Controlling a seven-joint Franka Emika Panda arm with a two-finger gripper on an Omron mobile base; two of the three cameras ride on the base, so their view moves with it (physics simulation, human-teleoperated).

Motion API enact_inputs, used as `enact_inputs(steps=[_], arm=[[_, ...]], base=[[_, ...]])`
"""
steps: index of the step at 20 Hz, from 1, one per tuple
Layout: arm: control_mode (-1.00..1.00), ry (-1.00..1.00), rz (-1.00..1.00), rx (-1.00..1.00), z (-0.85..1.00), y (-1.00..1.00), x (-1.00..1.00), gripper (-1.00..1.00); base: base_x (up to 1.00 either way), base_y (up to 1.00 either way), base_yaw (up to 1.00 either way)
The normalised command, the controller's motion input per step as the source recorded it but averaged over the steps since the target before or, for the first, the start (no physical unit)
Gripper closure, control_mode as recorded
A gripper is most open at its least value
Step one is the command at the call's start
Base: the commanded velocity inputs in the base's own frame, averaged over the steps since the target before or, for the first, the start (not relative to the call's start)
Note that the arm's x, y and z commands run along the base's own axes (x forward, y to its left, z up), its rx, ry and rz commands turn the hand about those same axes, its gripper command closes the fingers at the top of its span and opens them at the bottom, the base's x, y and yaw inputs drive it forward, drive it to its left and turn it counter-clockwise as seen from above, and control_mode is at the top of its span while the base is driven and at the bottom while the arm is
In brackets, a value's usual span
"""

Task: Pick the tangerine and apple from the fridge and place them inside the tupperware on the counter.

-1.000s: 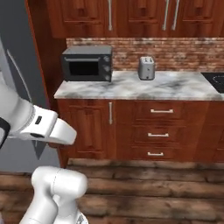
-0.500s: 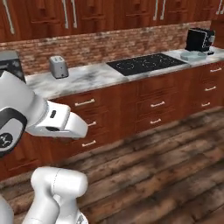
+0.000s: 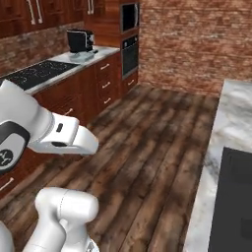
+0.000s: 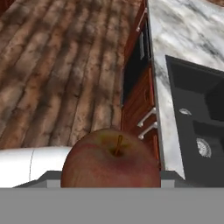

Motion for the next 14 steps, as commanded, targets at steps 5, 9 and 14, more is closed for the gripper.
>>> enact_inputs(steps=[5, 9, 14], arm=[[1.0, 0.0, 0.0, 0.0, 0.0, 0.0, 0.0, 1.0], [1.0, 0.0, 0.0, 0.0, 0.0, 0.0, 0.0, 1.0], [1.0, 0.0, 0.0, 0.0, 0.0, 0.0, 0.0, 1.0]], base=[[0.31, -0.38, -1.0], [0.24, -0.3, -1.0], [0.14, -0.22, -1.0]])
